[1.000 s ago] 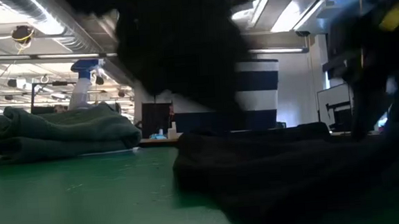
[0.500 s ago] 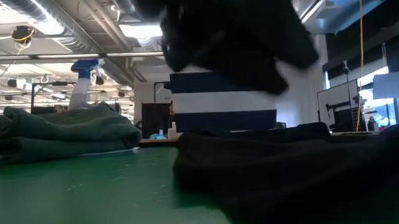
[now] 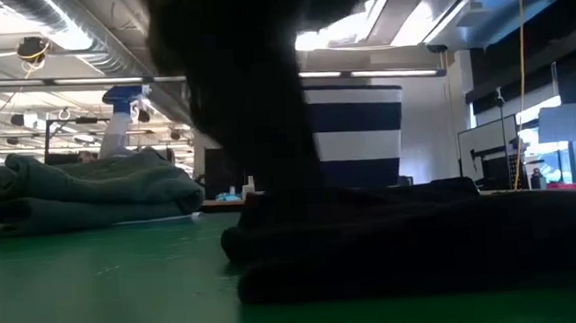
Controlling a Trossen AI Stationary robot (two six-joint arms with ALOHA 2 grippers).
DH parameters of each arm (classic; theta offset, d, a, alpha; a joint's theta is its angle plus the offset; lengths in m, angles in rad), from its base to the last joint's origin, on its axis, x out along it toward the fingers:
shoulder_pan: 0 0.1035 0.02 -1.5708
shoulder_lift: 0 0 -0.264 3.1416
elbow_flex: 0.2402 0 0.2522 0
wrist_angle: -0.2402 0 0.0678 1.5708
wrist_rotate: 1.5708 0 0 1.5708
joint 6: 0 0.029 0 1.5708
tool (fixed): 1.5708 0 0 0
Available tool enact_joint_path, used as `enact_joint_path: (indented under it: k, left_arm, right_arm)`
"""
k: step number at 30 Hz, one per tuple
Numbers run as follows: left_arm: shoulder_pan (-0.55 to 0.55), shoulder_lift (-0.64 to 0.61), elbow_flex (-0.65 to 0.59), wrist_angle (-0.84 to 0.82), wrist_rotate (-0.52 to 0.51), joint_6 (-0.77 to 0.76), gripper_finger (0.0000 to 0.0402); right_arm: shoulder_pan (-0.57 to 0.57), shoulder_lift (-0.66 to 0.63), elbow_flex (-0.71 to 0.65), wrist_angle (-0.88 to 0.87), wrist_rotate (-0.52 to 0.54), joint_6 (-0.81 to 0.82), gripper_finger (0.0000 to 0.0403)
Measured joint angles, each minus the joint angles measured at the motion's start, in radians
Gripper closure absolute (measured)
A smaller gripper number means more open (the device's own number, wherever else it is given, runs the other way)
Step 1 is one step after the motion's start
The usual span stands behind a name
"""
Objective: Fold Laundry from Bin
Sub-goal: Fold the black shirt
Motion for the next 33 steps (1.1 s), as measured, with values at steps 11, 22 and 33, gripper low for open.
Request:
enact_joint_path:
  k: [11,22,33]
  left_arm:
    - [-0.065,-0.011,-0.03,-0.01,0.008,-0.708,0.0246]
    - [-0.059,0.007,-0.123,0.169,-0.087,-0.904,0.0246]
    - [-0.059,0.015,-0.116,0.199,-0.026,-0.794,0.0386]
  right_arm:
    - [-0.001,0.0,0.0,0.009,0.035,0.019,0.0181]
    - [-0.001,-0.001,0.0,0.008,0.053,0.016,0.0181]
    - [-0.001,-0.001,0.001,0.009,0.054,0.016,0.0181]
